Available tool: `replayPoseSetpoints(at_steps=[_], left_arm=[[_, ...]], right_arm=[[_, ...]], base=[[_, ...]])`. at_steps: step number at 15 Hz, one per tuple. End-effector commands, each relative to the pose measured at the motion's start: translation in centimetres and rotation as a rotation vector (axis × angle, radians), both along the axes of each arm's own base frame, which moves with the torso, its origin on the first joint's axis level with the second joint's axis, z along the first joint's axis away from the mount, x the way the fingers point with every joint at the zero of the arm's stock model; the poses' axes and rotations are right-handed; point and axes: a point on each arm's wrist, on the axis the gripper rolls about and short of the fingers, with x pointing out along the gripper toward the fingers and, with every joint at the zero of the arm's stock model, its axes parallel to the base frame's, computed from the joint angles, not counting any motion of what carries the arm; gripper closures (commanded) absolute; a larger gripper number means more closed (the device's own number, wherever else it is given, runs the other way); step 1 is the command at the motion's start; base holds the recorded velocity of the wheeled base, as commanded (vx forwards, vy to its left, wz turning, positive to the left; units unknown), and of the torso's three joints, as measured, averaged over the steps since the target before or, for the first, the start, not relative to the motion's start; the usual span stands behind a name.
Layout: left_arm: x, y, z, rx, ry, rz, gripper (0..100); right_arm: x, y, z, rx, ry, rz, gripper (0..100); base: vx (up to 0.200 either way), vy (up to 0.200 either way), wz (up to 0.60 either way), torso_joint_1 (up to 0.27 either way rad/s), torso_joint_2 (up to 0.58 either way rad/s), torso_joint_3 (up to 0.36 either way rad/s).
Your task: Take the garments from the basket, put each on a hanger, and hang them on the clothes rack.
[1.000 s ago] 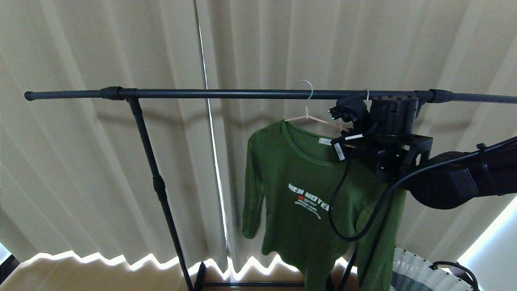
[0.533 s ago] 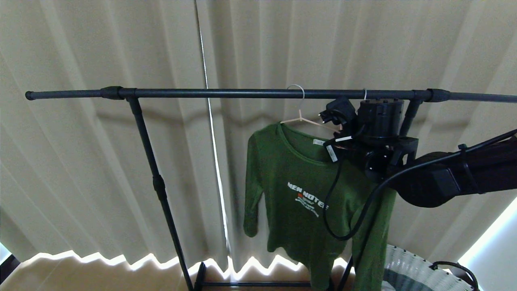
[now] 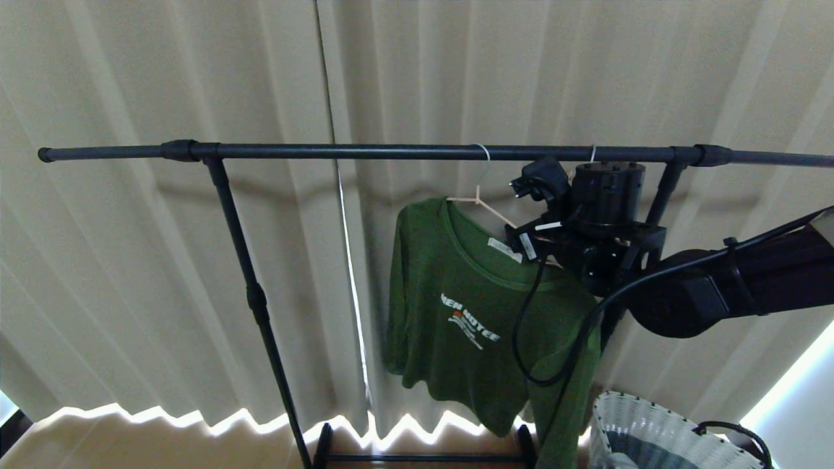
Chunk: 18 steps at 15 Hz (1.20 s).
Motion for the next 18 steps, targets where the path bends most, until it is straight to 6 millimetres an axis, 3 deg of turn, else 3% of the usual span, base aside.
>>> replayPoseSetpoints(at_steps=[1,13,18], left_arm=[[0.0,0.0,0.0,0.0,0.002,0.0,0],[0.0,0.0,0.0,-0.002,0.005,0.001,0],[0.2,0.0,-0.8,-0.002,0.02,0.002,0]], right_arm=[[-0.1,0.0,-0.5,0.003,0.002,0.013,0],[-1.0,0.1,-0.8,0.127,-0.133,0.281,0],[-2.6,-0.5,-0.2,0.243,-0.229,0.351,0]], base=[[0.0,0.0,0.0,0.0,0.0,0.0],[0.0,0.0,0.0,0.0,0.0,0.0],[0.0,0.0,0.0,0.0,0.0,0.0]])
